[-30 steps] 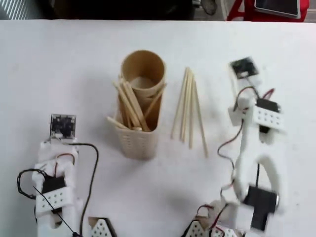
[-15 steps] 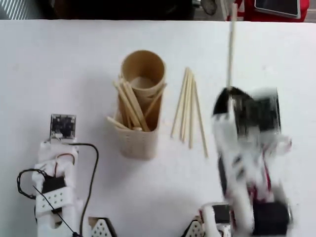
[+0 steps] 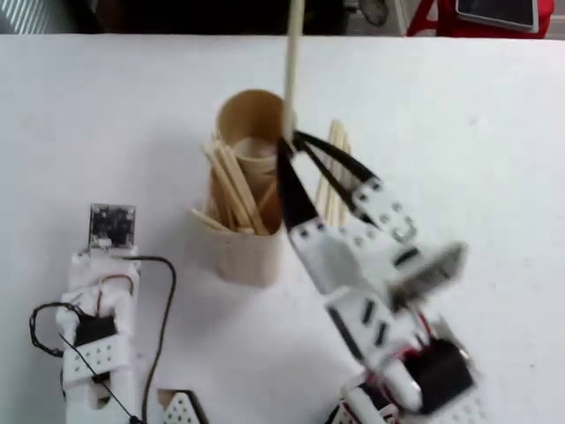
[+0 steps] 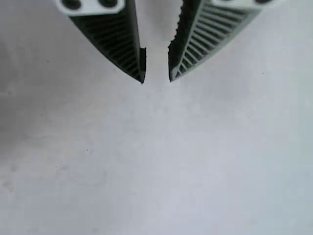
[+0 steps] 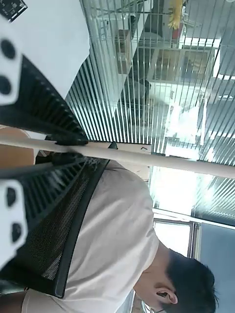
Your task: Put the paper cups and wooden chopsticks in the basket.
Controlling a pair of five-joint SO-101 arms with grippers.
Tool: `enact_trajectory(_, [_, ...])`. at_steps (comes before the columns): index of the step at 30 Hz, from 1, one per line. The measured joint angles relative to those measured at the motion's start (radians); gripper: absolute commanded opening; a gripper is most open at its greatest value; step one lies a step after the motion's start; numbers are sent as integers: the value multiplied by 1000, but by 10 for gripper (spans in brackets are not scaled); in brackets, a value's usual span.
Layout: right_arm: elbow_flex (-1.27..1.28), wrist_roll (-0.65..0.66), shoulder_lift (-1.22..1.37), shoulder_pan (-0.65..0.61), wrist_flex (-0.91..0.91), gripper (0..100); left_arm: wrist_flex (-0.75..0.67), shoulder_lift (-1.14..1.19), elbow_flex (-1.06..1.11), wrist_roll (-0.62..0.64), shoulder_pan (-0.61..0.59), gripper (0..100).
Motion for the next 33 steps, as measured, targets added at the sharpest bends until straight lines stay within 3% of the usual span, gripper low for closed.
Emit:
enact_trajectory(6, [3, -2, 190, -6, -115, 18, 0, 0, 0, 0, 0, 98])
enact_trajectory(13, [-37, -3, 285, -5, -100, 27, 0, 0, 0, 0, 0, 98])
enact_trajectory(19, [-46, -3, 278, -5, 9, 168, 0, 0, 0, 0, 0, 98])
enact_trajectory(26, [-46, -3, 262, -6, 18, 125, 0, 0, 0, 0, 0, 98])
enact_trajectory(29, [-46, -3, 226, -2, 103, 126, 0, 0, 0, 0, 0, 98])
enact_trajectory(33, [-46, -3, 97, 95, 362, 123, 0, 0, 0, 0, 0, 98])
